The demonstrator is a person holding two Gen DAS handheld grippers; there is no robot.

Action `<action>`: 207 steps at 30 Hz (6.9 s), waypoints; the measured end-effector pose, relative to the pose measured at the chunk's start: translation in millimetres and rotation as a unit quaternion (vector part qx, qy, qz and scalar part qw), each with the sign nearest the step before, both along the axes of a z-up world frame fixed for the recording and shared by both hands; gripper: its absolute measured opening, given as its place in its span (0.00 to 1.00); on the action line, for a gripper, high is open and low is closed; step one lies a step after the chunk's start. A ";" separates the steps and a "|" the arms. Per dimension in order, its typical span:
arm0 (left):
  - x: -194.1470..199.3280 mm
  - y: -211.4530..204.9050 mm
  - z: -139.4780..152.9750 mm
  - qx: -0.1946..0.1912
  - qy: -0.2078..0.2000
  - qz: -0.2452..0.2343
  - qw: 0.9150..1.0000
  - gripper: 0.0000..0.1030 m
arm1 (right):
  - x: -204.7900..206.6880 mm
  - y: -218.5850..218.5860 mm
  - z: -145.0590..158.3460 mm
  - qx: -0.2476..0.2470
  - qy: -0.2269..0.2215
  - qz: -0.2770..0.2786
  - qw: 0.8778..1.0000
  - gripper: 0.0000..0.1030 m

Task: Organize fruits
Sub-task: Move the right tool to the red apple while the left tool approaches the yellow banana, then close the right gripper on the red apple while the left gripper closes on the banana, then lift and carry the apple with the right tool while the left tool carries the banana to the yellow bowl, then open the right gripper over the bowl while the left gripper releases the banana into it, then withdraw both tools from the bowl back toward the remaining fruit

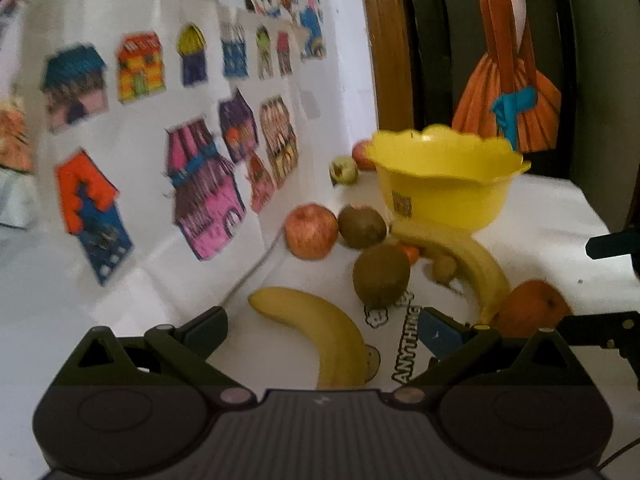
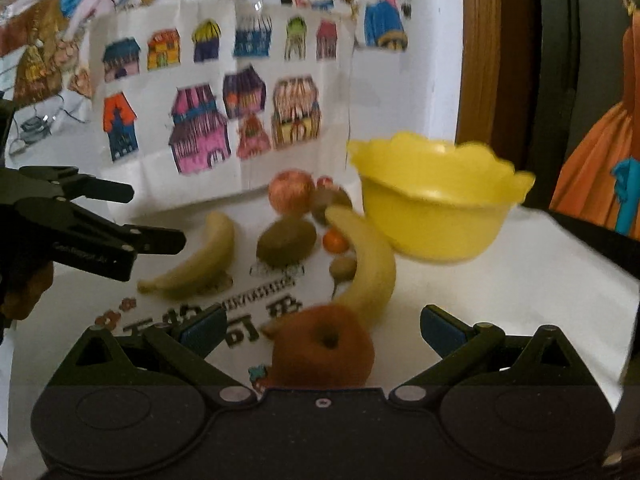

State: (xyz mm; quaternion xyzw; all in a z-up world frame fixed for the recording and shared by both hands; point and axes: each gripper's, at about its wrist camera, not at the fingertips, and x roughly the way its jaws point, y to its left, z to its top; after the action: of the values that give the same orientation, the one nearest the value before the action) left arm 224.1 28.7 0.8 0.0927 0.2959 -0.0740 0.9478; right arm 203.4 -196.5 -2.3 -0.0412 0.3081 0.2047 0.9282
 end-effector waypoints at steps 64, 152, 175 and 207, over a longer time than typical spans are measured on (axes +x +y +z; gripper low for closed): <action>36.1 -7.4 -50.5 -0.046 0.106 0.020 0.993 0.38 | 4.5 12.1 -49.2 0.010 0.046 -0.013 0.999 0.69; 210.1 -101.5 34.2 -0.184 -0.031 -0.049 0.981 0.57 | 208.8 -37.1 12.9 -0.044 -0.070 -0.043 0.996 0.76; 98.6 -71.7 84.4 -0.176 -0.139 -0.035 0.974 1.00 | 85.8 -46.0 62.2 0.003 -0.203 -0.075 0.976 0.99; -136.1 -6.6 65.7 -0.158 -0.165 -0.002 0.974 1.00 | -165.0 -36.9 54.0 0.033 -0.212 -0.171 0.962 0.99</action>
State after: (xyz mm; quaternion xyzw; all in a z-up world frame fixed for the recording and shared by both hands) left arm 88.0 22.0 66.5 -0.0471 0.1203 -0.1054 0.9860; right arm 38.3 -233.4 51.6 0.0007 0.0998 0.0393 0.9942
